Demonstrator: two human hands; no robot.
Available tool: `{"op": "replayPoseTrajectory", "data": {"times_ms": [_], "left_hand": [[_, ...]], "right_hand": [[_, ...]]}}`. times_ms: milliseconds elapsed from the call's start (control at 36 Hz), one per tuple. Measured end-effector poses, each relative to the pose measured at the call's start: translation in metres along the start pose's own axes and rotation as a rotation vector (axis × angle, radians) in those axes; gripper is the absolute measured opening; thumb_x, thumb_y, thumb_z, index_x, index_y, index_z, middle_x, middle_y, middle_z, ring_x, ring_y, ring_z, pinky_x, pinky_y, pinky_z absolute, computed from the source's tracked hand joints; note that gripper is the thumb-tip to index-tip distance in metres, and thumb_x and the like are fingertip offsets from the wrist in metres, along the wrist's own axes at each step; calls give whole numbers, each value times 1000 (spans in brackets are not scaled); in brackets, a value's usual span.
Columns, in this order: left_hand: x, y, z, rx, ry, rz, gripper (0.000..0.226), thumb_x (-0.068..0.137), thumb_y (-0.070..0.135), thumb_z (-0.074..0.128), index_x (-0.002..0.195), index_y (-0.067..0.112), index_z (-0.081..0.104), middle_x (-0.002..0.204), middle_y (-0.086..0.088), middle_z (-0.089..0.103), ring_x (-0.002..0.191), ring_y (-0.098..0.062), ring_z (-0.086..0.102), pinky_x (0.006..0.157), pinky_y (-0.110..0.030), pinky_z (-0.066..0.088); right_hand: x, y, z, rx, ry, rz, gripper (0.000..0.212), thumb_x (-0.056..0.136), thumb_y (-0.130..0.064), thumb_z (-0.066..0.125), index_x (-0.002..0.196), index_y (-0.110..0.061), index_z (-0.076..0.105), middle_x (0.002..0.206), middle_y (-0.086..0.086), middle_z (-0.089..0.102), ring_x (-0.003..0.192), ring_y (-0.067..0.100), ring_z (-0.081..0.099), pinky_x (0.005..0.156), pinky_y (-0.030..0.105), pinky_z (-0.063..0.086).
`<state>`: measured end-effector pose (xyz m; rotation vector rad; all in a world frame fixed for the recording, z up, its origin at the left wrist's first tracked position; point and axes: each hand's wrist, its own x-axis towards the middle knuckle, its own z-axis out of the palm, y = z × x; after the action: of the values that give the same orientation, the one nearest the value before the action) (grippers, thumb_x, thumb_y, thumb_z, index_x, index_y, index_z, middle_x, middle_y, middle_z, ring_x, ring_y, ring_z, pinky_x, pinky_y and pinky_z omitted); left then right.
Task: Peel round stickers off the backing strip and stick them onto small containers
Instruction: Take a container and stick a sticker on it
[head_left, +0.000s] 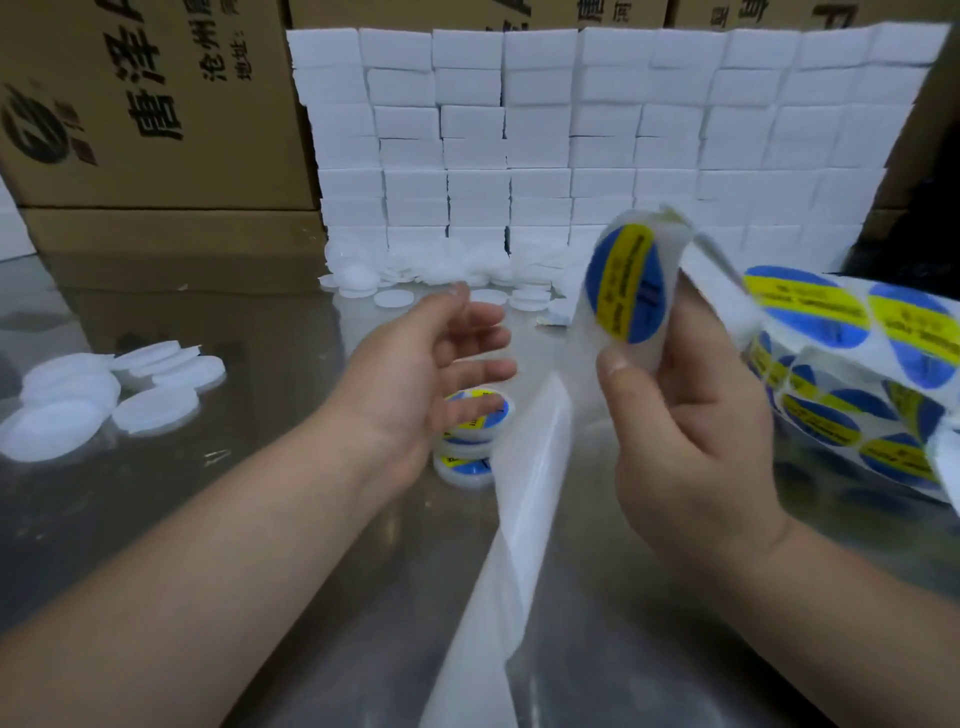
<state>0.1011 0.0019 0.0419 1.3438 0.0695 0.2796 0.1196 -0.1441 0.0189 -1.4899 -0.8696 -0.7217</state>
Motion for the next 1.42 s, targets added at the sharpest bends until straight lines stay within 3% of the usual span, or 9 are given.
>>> {"op": "replayPoseTrajectory", "data": {"times_ms": [167,306,417,556,778,944,1194,1306,1417], "left_hand": [[14,-8,-2,108,231,79,15,88,17,51,76,17,61,64,6,62,47,-7,57,51,-22,46],[47,-12,-14,123,354,-13,16,87,15,51,72,17,56,65,4,56,52,-11,52,43,-16,40],[87,-18,-41,726,412,212,12,86,17,49,83,19,61,80,-1,61,72,-18,53,66,-25,38],[148,-30,-91,1419,301,88,46,88,21,45,134,23,44,139,-7,44,123,-29,43,95,-32,37],[237,-36,-110,1755,227,14,59,93,34,35,146,22,13,155,-5,6,142,-26,7,111,-42,19],[263,-52,-107,1701,144,-105,40,94,34,27,122,12,46,136,-14,42,123,-32,40,102,-39,32],[231,-45,-98,1592,281,108,33,95,28,37,99,3,59,111,-18,55,94,-34,56,75,-32,40],[207,-30,-82,1254,440,102,28,90,20,39,93,-1,58,104,-19,51,84,-37,58,69,-33,44],[166,-1,-52,507,523,14,26,91,18,34,66,15,39,76,-6,46,81,-25,46,69,-29,47]], "right_hand": [[3,3,0,103,29,177,47,89,-18,42,133,-33,36,139,-3,48,127,2,43,109,28,33],[3,10,1,133,25,361,12,90,-24,51,92,-24,63,81,-16,67,75,-2,59,69,19,49],[6,19,-1,114,118,520,23,92,-24,51,73,-13,58,57,-10,58,52,0,48,48,16,40],[3,23,1,97,103,515,21,88,-33,53,73,-20,60,59,-12,58,52,-2,47,49,12,39],[4,20,0,68,109,512,35,64,-58,48,82,-32,63,60,-6,63,50,-1,50,46,13,41],[5,21,0,17,126,485,28,64,-65,64,73,-38,64,52,-11,61,44,-2,50,40,11,38],[4,14,2,197,38,486,29,63,-19,52,75,-41,69,60,-9,68,46,-3,54,41,9,38],[4,9,3,271,30,476,27,72,-14,57,81,-37,68,65,-12,70,50,-3,58,42,8,39],[5,10,3,302,-4,456,28,82,1,55,82,-23,70,71,-12,71,59,-1,60,51,11,44]]}}
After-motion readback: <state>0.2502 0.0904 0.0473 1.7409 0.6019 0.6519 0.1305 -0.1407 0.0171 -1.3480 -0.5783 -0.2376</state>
